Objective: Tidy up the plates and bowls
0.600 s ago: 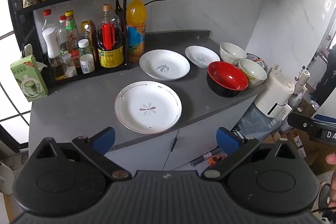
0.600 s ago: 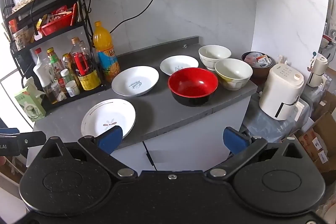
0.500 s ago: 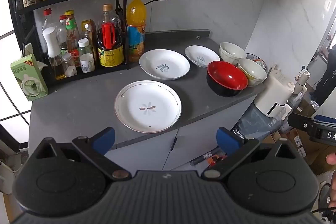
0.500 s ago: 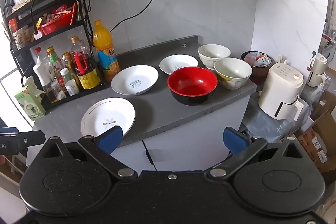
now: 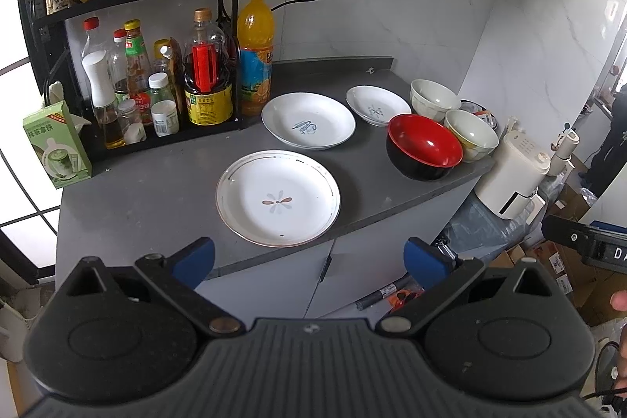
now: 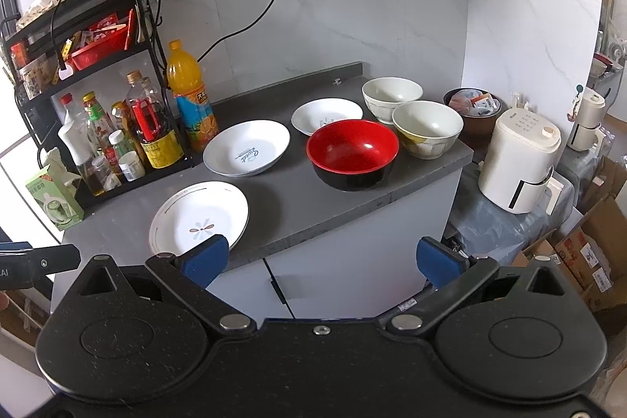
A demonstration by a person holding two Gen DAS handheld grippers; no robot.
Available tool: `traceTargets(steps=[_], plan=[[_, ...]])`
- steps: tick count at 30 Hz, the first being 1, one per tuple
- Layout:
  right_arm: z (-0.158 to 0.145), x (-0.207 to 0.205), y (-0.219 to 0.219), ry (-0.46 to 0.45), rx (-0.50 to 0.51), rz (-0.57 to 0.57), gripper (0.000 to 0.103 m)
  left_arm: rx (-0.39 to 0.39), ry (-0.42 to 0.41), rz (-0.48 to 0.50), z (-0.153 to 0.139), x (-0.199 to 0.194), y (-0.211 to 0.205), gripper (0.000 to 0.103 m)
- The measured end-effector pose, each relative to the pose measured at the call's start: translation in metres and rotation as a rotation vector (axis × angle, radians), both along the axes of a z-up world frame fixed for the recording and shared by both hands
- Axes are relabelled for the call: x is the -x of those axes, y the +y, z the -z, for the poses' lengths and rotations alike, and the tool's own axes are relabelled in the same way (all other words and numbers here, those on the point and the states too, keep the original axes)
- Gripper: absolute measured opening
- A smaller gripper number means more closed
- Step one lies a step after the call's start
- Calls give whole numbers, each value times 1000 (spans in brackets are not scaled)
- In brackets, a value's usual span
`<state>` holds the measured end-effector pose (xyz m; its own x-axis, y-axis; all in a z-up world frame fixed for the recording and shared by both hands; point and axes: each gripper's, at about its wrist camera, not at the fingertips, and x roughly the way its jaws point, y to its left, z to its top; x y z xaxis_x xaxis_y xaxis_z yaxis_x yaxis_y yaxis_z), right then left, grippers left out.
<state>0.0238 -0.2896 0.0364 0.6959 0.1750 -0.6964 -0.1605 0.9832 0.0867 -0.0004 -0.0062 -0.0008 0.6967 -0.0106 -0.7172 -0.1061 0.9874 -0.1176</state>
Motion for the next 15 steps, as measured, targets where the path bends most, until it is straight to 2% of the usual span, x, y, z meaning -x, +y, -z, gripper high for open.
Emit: traceTargets(steps=[15], plan=[[0, -1, -1, 2, -5, 4, 103, 2, 0, 6, 1, 3, -1, 102]])
